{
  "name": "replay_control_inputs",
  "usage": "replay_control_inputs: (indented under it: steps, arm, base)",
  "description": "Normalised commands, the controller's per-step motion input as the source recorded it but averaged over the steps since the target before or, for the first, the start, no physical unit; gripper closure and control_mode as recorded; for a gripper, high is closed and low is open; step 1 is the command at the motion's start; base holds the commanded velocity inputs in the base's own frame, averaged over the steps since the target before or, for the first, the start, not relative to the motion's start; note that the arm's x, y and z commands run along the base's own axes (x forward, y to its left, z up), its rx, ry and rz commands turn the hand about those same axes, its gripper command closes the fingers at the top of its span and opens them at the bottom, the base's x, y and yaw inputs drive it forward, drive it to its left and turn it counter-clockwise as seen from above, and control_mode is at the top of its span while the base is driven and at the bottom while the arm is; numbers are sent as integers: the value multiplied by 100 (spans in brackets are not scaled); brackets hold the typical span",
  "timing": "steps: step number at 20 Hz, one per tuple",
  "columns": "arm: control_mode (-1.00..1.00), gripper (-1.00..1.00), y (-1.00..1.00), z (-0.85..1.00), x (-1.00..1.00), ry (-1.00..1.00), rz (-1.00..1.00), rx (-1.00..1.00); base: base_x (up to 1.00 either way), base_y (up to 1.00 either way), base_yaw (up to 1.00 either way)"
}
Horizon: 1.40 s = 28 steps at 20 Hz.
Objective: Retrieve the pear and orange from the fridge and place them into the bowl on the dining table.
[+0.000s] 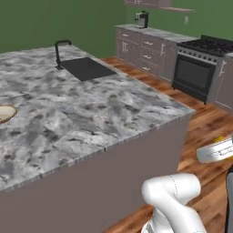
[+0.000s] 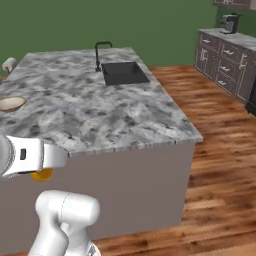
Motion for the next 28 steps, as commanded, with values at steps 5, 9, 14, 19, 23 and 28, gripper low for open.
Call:
replay_control_inputs:
  steps: [5, 9, 14, 19, 23, 28]
  arm:
    - [100, 100, 0, 0, 0, 0, 0, 0]
    - [100, 100, 0, 0, 0, 0, 0, 0]
    - [100, 100, 0, 0, 0, 0, 0, 0]
    - [100, 100, 0, 0, 0, 0, 0, 0]
    - [100, 100, 0, 0, 0, 0, 0, 0]
    - [100, 100, 0, 0, 0, 0, 0, 0]
  base:
    - [-89, 70, 45]
    - [-59, 89, 42]
    - [-11, 99, 34]
    - [0, 100, 27]
    - [0, 100, 24]
    - [32, 83, 13]
